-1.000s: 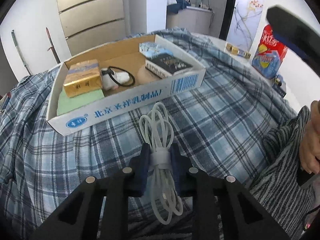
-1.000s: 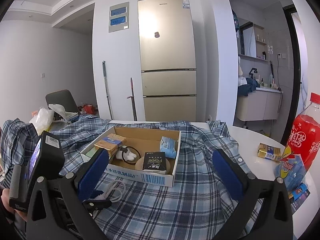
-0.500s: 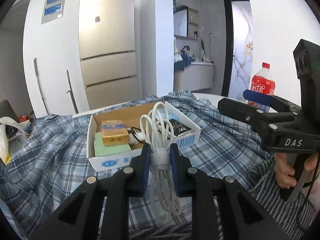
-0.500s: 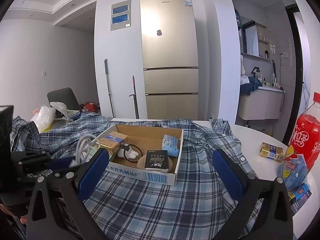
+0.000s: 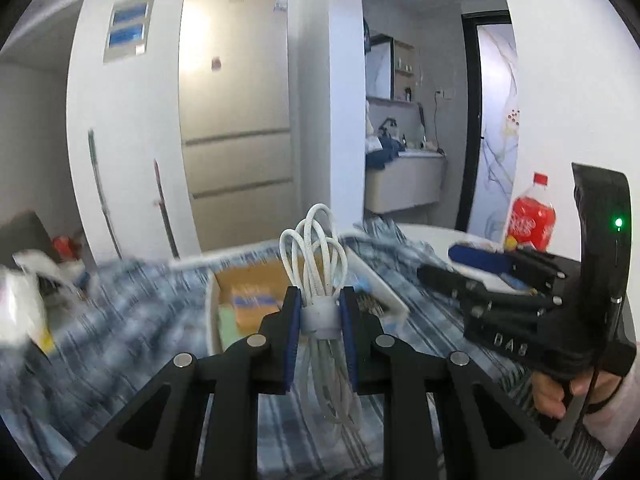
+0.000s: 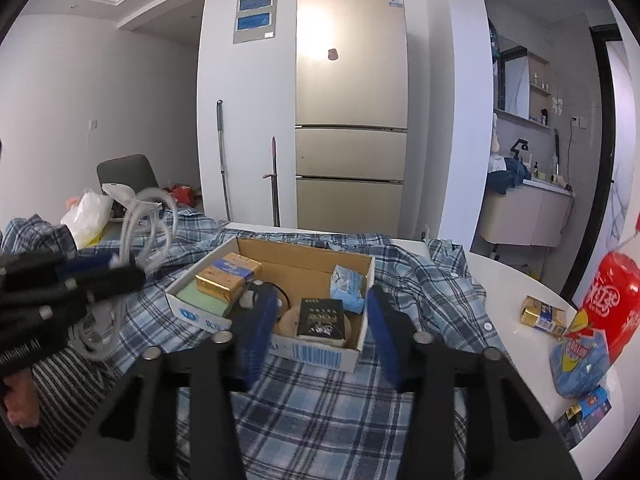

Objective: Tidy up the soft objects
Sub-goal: 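Lift the white cable with the left gripper and carry it over the box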

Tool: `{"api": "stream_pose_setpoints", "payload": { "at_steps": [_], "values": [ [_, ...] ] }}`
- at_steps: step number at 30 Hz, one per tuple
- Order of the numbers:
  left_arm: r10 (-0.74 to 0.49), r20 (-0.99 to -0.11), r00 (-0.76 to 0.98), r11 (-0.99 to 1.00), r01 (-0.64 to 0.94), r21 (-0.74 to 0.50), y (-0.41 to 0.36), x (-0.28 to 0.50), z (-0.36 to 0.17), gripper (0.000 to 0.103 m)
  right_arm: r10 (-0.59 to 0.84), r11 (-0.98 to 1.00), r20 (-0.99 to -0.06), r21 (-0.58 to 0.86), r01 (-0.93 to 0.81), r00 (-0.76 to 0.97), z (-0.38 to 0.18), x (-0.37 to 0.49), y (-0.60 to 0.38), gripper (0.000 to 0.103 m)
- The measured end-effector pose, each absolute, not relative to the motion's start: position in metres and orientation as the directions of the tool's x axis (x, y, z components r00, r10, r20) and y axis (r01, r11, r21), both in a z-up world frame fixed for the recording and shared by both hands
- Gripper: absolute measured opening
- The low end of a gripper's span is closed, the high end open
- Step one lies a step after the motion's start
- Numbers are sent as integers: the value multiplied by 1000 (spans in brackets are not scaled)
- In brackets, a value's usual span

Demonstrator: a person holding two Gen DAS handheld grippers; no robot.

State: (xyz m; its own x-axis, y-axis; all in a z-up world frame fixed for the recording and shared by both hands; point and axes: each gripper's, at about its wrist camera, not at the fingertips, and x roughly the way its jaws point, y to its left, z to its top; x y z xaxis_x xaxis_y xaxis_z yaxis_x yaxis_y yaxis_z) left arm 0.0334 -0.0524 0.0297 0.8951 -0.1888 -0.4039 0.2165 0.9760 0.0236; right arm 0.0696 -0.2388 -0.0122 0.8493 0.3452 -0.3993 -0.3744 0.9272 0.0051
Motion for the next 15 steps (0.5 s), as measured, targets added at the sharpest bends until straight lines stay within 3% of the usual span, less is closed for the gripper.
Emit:
{"api": "stream_pose_setpoints", "payload": {
  "at_steps": [4,7,15],
  "values": [
    [-189,-373,908,976,217,32,-52,54,60,21,346,927,-400,7,-375,849,10,81,-228,44],
    [-240,-387,890,970,232,-68,-43,86,71,21,327,934,-399,-1,-356,857,27,98,-219,44],
    [-179,-471,864,983,174,-55,-55,150,35,21,322,944,-504,113,-309,801,15,159,-221,44]
  ]
}}
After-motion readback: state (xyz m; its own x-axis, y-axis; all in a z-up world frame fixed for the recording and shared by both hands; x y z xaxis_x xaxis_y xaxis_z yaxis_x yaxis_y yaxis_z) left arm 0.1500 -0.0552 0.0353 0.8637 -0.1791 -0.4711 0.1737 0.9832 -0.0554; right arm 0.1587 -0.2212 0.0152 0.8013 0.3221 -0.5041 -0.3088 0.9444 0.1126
